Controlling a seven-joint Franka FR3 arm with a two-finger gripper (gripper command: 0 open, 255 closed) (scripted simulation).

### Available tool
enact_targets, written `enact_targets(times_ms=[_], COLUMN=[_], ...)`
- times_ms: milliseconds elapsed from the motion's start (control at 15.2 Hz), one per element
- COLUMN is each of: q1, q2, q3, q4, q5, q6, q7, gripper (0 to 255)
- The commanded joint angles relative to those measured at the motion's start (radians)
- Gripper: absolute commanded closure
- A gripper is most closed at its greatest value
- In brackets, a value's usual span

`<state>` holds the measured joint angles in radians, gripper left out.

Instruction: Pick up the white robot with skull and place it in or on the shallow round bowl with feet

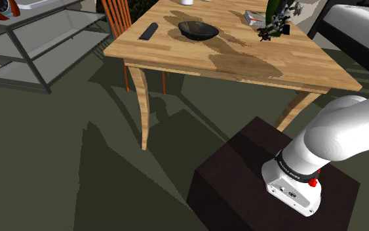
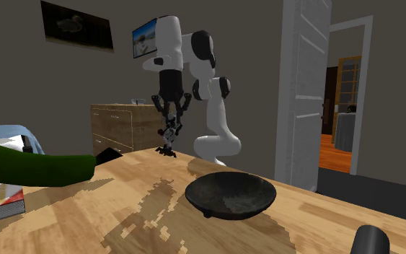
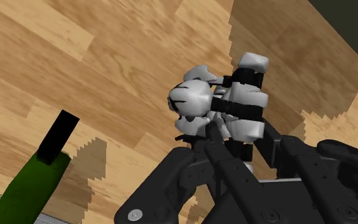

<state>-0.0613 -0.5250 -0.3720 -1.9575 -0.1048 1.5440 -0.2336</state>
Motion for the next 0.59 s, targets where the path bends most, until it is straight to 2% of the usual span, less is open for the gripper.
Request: enact_targets(times_ms=[0, 528], q1=[0.003, 0.013], q2=[0.013, 0.064], q3=[0.001, -0.001], q4=[0.042, 0.194], q5=[0.004, 0.019], q6=[-0.03, -0.132], q7=[-0.001, -0.007], gripper=[255, 255])
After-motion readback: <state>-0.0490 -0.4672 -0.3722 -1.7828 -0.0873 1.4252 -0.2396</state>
